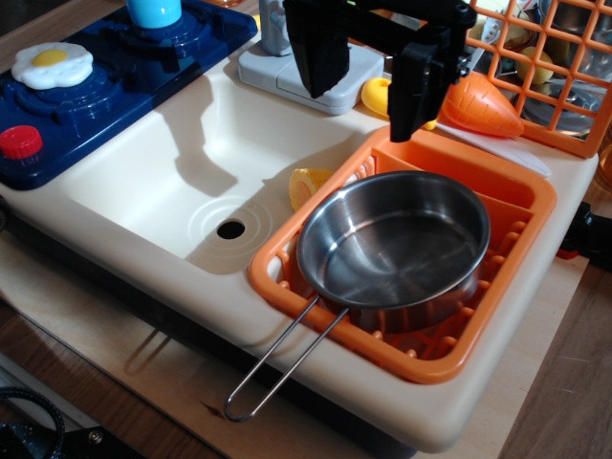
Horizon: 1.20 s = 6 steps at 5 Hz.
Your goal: Put pan from drying rack into sink
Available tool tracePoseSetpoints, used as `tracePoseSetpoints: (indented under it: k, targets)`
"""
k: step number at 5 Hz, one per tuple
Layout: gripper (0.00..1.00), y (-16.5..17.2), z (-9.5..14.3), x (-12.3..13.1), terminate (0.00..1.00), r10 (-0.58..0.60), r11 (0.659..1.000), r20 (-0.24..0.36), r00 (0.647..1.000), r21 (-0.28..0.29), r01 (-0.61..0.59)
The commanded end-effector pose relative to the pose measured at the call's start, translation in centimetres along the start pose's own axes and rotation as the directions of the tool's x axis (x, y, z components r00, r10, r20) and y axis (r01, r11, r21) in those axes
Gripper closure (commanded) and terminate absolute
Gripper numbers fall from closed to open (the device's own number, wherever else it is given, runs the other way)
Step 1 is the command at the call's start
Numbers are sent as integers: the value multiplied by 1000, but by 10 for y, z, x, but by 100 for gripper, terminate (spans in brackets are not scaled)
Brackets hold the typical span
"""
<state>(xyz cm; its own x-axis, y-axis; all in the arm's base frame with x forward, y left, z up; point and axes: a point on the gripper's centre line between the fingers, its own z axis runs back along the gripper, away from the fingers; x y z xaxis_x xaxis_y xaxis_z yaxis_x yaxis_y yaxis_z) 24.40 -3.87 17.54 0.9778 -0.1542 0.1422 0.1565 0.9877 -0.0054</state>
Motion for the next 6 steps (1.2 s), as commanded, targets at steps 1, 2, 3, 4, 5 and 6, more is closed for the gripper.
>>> tracePoseSetpoints:
  k: [1,2,3,4,5,6]
  targets:
    - [0,0,0,0,0,0,1000,0,1000,0,0]
    - [0,-19,-2,9,0,51,999,18,999,-3,-51]
    - [0,-38,-7,17,0,98,995,38,994,-31,-97]
    - [0,-58,-12,17,0,157,986,58,986,-66,-154]
    - [0,-71,-20,12,0,240,967,77,968,-106,-231]
    - [0,-74,-33,3,0,278,955,112,954,-139,-262]
